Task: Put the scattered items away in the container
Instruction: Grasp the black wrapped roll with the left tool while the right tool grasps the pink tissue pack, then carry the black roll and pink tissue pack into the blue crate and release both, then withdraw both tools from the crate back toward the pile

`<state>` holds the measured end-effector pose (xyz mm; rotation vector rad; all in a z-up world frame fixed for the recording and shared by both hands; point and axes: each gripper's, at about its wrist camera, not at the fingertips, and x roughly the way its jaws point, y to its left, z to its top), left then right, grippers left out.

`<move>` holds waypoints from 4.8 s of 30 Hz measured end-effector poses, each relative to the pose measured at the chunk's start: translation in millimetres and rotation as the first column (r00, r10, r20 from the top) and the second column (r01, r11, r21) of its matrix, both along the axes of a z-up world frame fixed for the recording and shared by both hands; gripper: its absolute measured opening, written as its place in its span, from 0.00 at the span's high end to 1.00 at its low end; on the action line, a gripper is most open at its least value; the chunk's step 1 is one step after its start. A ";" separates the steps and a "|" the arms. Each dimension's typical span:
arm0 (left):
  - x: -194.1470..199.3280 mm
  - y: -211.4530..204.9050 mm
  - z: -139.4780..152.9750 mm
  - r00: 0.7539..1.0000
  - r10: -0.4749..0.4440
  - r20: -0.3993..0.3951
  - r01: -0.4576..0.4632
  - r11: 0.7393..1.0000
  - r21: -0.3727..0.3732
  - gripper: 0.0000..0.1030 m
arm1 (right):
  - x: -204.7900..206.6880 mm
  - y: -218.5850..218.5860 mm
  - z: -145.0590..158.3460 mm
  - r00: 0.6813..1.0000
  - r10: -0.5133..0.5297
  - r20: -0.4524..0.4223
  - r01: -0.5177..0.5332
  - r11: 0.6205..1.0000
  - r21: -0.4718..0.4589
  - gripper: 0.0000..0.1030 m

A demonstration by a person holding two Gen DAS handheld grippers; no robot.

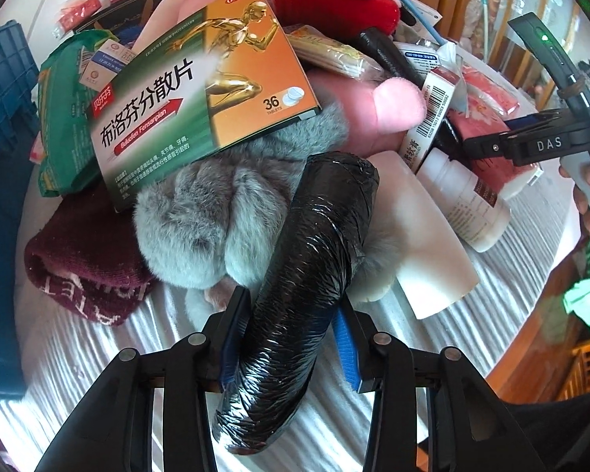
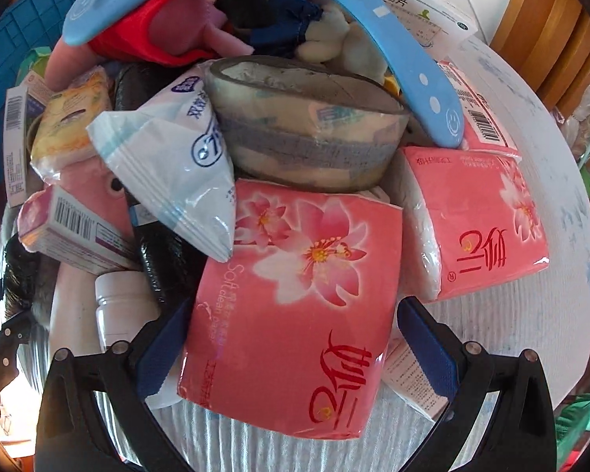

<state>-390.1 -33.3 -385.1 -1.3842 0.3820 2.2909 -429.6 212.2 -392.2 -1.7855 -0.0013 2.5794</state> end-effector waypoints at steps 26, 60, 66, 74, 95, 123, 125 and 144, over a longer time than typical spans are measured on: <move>19.0 3.7 50.7 0.995 0.054 -0.089 -0.054 0.998 -0.006 0.67 | 26.5 15.2 63.8 0.996 0.045 -0.082 -0.048 0.998 -0.039 0.20; -25.8 20.1 267.0 0.884 0.378 -0.276 -0.384 0.923 0.034 0.67 | -11.1 -1.9 272.1 0.859 0.244 -0.451 -0.312 0.947 -0.082 0.20; -29.7 -19.8 296.5 0.847 0.418 -0.328 -0.423 0.904 0.059 0.67 | -28.0 -44.8 300.9 0.817 0.284 -0.503 -0.363 0.929 -0.065 0.20; -41.5 -93.9 342.1 0.807 0.439 -0.394 -0.441 0.893 0.091 0.67 | -39.8 -134.0 337.0 0.756 0.326 -0.568 -0.425 0.904 -0.048 0.20; -49.1 -315.1 387.9 0.677 0.584 -0.448 -0.576 0.799 0.171 0.67 | -57.9 -412.9 387.5 0.601 0.499 -0.625 -0.620 0.784 0.030 0.20; -50.9 -447.7 393.9 0.492 0.715 -0.497 -0.741 0.643 0.192 0.01 | -99.2 -534.5 379.3 0.566 0.529 -0.632 -0.656 0.753 0.043 0.00; -50.1 -453.6 394.4 0.492 0.714 -0.498 -0.744 0.642 0.185 0.01 | -100.6 -530.2 380.9 0.573 0.515 -0.637 -0.647 0.762 0.033 0.00; -59.4 -375.2 362.9 0.651 0.624 -0.432 -0.641 0.757 0.127 0.01 | -71.6 -429.7 357.1 0.688 0.424 -0.589 -0.537 0.843 -0.022 0.00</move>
